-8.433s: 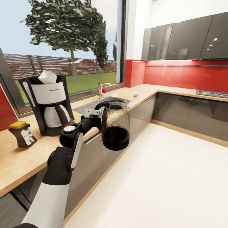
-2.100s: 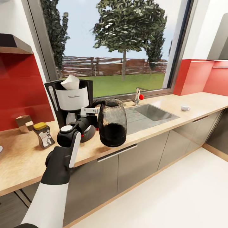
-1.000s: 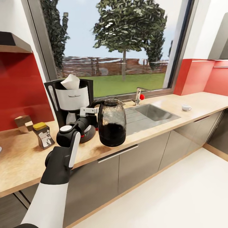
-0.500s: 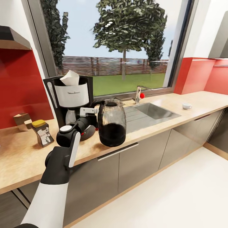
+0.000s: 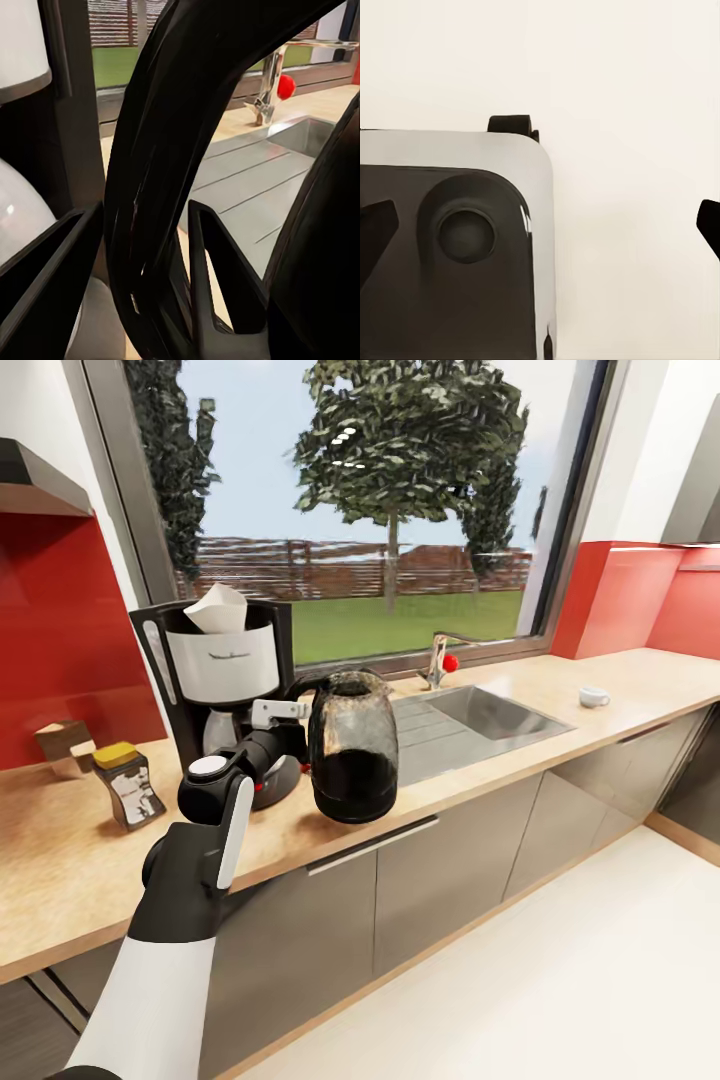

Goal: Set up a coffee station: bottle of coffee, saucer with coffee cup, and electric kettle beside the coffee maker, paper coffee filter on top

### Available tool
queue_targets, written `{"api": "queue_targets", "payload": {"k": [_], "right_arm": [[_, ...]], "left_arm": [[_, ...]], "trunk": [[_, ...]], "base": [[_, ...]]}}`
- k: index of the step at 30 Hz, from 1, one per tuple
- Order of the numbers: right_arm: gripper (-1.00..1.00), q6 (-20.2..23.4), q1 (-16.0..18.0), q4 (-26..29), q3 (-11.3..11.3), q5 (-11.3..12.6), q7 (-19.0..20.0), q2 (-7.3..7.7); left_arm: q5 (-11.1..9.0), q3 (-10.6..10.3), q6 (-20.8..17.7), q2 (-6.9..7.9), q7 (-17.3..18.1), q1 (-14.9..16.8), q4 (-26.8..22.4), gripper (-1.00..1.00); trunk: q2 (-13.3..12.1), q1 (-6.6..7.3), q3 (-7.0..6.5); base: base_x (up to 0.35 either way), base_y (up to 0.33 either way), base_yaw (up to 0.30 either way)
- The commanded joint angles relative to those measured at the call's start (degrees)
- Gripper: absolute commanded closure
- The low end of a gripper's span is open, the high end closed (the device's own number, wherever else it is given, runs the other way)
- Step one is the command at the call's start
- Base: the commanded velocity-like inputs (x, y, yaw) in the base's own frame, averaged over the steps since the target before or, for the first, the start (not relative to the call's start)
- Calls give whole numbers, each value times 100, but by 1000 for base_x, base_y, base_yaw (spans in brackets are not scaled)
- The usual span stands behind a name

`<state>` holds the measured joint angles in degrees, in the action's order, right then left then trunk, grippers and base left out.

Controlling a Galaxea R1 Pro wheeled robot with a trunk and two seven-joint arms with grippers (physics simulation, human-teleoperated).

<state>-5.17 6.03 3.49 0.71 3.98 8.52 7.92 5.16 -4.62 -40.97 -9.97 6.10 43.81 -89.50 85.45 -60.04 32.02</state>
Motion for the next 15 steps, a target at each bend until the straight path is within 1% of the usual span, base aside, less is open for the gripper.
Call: {"api": "queue_targets", "payload": {"k": [1,8,15], "right_arm": [[-100,-19,4,-6,8,42,27,3],[-100,-20,4,-6,8,42,27,5],[-100,-19,4,-6,8,42,27,5]], "left_arm": [[46,5,-25,-3,49,5,-7,100],[46,5,-25,-3,49,5,-7,100],[46,5,-25,-3,49,5,-6,100]], "trunk": [[3,0,6],[3,0,6],[3,0,6]], "base": [[43,0,0],[82,0,0],[14,0,0]]}}
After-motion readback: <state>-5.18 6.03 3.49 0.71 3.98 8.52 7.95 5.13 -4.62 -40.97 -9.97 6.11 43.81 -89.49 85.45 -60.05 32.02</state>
